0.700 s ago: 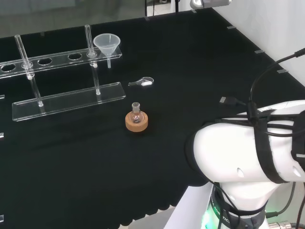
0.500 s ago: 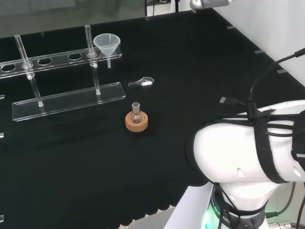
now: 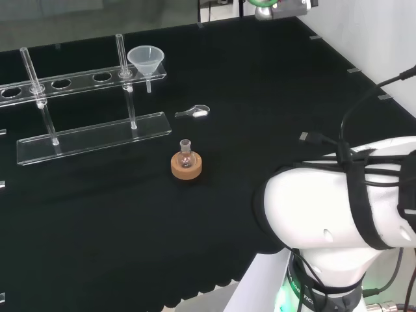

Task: Pick up the funnel from the transparent funnel stand.

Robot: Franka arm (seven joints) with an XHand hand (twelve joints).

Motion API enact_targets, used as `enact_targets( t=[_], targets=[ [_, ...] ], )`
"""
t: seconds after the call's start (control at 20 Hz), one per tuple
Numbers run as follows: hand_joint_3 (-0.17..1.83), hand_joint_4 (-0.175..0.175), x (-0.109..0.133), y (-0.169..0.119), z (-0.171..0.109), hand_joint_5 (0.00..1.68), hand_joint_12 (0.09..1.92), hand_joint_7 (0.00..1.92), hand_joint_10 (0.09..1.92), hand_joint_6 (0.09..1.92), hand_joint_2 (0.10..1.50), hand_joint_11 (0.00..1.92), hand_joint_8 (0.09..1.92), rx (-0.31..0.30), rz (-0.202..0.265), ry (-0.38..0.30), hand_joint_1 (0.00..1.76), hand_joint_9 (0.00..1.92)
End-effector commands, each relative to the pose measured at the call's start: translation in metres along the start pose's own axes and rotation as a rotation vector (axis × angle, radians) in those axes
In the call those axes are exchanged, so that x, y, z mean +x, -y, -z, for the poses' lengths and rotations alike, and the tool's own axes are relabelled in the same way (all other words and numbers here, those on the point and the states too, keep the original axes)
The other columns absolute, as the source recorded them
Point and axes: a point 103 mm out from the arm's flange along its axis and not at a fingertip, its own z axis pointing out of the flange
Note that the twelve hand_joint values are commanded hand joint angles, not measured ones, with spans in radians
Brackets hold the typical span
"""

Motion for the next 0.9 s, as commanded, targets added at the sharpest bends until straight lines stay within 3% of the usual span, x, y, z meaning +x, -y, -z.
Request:
enact_targets(
  t=[0.05,0.4,0.9],
  targets=[
    [0.00,0.029,0.000,-0.013,-0.010,0.17,1.37,0.00,0.62,0.09,1.37,0.00,0.24,0.025,-0.017,-0.002,0.00,0.07],
    [0.00,0.028,-0.004,-0.045,-0.032,0.17,1.37,0.00,0.62,0.09,1.37,0.00,0.25,0.051,-0.008,-0.013,0.00,0.07],
    [-0.04,0.021,0.009,-0.124,-0.063,0.16,1.35,0.00,0.63,0.09,1.29,0.00,0.27,0.118,0.110,0.001,0.05,0.07]
  ],
)
